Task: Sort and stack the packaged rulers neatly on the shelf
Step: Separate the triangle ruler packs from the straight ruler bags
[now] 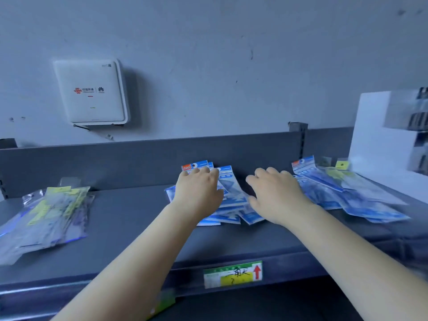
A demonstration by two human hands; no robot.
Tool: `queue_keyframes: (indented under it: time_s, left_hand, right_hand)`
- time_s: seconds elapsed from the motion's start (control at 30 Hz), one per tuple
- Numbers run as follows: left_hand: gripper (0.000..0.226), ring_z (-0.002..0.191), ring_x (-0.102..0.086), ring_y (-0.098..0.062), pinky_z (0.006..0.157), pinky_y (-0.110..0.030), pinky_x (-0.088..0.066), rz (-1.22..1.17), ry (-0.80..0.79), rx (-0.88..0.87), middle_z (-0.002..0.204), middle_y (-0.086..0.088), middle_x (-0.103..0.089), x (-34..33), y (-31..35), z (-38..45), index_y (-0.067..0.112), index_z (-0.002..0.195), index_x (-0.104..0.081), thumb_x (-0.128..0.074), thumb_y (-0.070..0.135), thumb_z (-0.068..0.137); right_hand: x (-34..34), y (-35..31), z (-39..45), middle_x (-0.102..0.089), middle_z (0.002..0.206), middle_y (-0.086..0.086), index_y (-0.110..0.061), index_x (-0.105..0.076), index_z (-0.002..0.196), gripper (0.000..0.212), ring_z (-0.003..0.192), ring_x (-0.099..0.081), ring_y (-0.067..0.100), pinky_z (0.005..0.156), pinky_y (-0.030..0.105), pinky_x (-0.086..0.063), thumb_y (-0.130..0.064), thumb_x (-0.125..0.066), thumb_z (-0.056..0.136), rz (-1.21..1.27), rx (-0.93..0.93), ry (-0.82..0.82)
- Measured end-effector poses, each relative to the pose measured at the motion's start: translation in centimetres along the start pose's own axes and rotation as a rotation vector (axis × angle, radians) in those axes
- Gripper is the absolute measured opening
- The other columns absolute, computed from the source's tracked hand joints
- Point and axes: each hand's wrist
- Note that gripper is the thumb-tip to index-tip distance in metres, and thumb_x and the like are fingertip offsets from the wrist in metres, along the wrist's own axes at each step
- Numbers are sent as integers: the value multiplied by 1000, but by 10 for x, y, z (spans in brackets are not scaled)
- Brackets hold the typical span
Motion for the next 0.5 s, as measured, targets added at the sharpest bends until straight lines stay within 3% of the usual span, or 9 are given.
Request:
queue_keyframes:
  time_s: [0.23, 0.33, 0.5]
  left_hand:
    - [31, 112, -49, -23, 91, -34, -33, -41, -29, -61, 115, 0, -55, -6, 103, 25, 16, 114, -48, -43, 39, 94]
    - [32, 112, -50, -23, 89, -33, -34, -64, -32, -87, 117, 1, -55, -12, 147, 36, 16, 115, -48, -44, 39, 93]
    - [30, 107, -52, -24, 86, -31, -34, -88, -58, -115, 113, 0, -56, -19, 206, 52, 15, 113, -49, -41, 36, 93]
  right_hand:
    - [-10, 90, -45, -50, 120, 1, -17, -48, 120, 32, 116, -45, 24, 86, 35, -37, -36, -41, 95, 24, -92, -14]
    - [-14, 128, -66, -52, 118, 1, -17, -51, 114, 28, 115, -46, 25, 87, 34, -38, -35, -40, 95, 20, -119, -20]
    - [-26, 189, -93, -50, 122, 0, -18, -48, 120, 32, 118, -44, 23, 86, 33, -37, -36, -40, 94, 74, -180, -108]
Point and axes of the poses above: each hand's wrist, its own z-axis towards the middle knuckle, its own x-axis out of the back of the hand, y = z × x
